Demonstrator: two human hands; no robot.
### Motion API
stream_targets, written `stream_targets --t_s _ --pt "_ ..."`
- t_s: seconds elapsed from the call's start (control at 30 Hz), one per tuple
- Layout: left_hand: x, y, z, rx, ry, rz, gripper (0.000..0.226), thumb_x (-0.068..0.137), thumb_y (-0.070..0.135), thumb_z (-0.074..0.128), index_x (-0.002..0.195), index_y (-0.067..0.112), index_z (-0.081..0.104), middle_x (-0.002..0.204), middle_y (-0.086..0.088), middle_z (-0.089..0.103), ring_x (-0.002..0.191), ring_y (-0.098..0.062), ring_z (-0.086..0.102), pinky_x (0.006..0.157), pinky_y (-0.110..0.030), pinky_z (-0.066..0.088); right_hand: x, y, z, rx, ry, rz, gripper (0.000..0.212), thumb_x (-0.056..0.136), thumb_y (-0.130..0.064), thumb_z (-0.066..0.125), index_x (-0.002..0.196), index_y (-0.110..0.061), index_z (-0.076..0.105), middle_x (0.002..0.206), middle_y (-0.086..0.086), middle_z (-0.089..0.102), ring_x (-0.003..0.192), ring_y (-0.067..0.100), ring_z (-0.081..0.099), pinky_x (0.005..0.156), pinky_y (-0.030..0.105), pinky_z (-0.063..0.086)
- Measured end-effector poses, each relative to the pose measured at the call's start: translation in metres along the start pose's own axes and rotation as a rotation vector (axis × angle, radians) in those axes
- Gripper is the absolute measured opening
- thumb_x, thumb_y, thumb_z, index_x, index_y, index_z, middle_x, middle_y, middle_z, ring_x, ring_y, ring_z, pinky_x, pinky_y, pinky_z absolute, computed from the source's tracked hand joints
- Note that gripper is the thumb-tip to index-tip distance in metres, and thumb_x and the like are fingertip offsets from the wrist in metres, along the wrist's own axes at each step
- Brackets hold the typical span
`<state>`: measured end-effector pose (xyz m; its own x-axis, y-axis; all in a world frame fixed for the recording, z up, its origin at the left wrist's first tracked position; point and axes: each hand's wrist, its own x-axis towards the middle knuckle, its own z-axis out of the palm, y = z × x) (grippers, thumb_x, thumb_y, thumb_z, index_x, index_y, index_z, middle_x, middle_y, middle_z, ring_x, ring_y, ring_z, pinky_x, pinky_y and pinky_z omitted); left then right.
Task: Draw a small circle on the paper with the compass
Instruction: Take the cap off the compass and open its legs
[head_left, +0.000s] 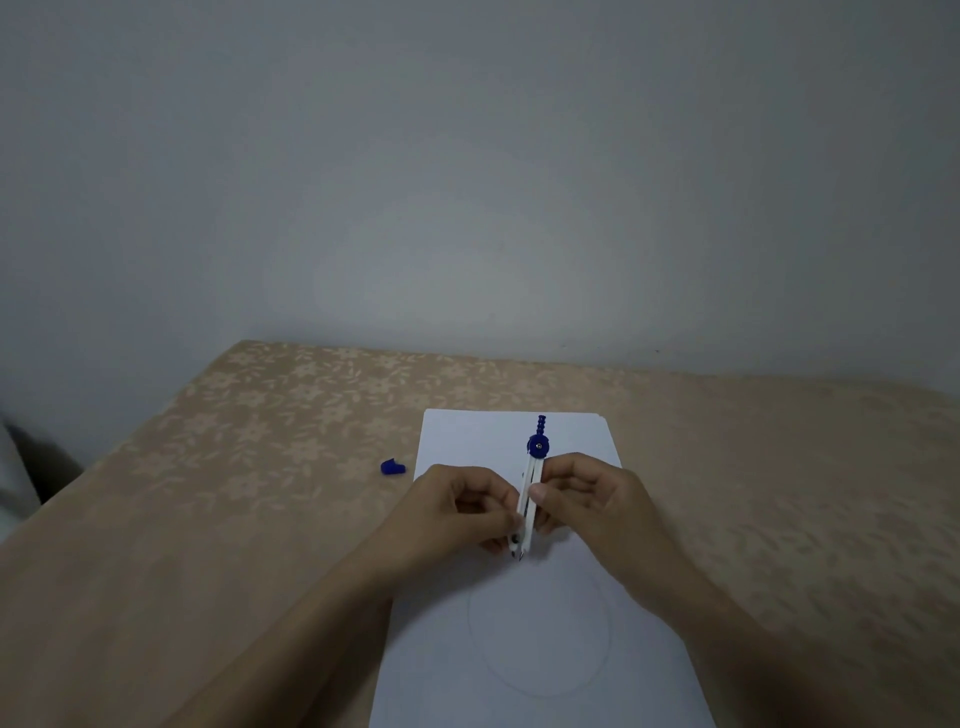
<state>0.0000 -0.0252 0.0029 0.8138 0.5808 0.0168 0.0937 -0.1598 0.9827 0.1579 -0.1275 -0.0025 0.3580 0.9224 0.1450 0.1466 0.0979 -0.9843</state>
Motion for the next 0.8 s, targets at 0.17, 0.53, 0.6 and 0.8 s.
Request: stream_targets --t_s 0.17,0.53,0.6,0.8 --pt "0.0021 -0.0018 -0.0027 0.027 0.009 0.02 0.018 0.082 -0.002 0.066 0.075 0.014 0.071 0.059 0.007 0.067 0.061 -0.012 0.067 0.06 -0.019 0.053 -0.0008 -0.0039 -0.0001 -0.047 -0.04 -0.062 0.024 0.09 0.0 0.06 0.099 -0.018 0.074 0.086 0.01 0.077 0.073 0.026 0.072 0.068 0.022 0.057" --pt "0.0022 -0.0025 -0.0063 0.08 0.043 0.052 0.004 0.084 0.0 0.066 0.083 0.001 0.069 0.065 0.0 0.064 0.058 -0.009 0.062 0.059 -0.016 0.05 -0.0004 -0.0044 -0.0042 -0.031 -0.005 -0.039 0.024 0.089 0.002 0.06 0.098 -0.016 0.074 0.07 -0.001 0.075 0.063 0.016 0.069 0.064 0.024 0.057" --pt "0.0021 -0.0023 -0.0057 0.081 0.048 0.057 0.004 0.084 0.001 0.067 0.082 0.003 0.07 0.064 0.002 0.065 0.059 -0.009 0.063 0.06 -0.015 0.05 -0.0002 -0.0035 -0.0055 -0.011 0.008 -0.018 0.02 0.088 0.001 0.062 0.097 -0.011 0.075 0.073 0.005 0.075 0.064 0.018 0.07 0.063 0.023 0.057" --pt "0.0028 -0.0046 -0.0034 0.064 0.055 0.045 0.009 0.083 0.001 0.068 0.08 0.009 0.071 0.062 0.007 0.067 0.061 -0.01 0.066 0.061 -0.017 0.053 0.0007 -0.0004 -0.0057 0.031 0.037 0.035 0.012 0.086 0.0 0.065 0.093 -0.005 0.074 0.079 0.017 0.075 0.065 0.025 0.072 0.061 0.025 0.057"
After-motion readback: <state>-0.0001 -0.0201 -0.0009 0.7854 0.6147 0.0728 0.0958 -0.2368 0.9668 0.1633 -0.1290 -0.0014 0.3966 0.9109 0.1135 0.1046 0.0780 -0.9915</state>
